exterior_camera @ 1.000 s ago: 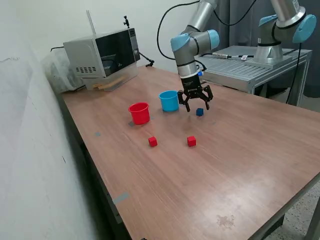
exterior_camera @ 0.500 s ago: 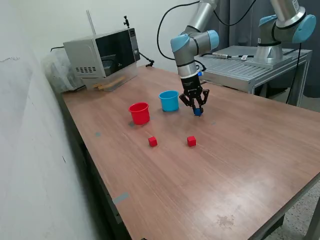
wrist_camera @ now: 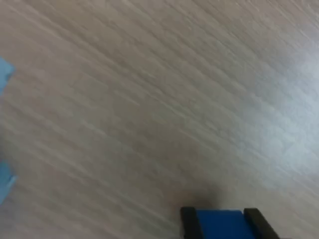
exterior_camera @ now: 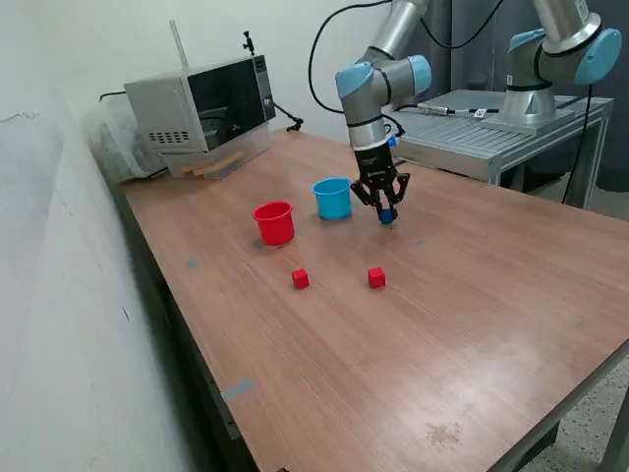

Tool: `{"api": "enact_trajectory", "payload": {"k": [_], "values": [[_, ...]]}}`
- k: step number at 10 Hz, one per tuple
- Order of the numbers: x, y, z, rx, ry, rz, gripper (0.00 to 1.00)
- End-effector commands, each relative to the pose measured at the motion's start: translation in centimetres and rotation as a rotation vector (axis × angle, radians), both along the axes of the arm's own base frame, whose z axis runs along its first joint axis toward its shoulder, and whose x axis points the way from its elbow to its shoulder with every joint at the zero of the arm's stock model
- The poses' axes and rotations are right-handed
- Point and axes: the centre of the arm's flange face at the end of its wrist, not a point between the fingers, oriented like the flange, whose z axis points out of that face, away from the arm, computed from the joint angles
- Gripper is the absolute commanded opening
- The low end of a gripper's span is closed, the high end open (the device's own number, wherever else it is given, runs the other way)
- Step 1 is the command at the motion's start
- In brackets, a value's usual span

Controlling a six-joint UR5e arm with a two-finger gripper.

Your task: Place red objects in the red bin, and blue objects in the blue bin.

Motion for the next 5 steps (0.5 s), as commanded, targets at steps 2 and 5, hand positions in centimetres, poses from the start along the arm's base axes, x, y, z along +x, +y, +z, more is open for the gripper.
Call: {"api": "enact_trajectory", "payload": {"k": [2,5], "values": [[-0.6,0.3,7.3,0.102,0.109,0.001,0.00],[-3.1,5.5,12.2,0.224,0.182,-0.141,0.00]]}}
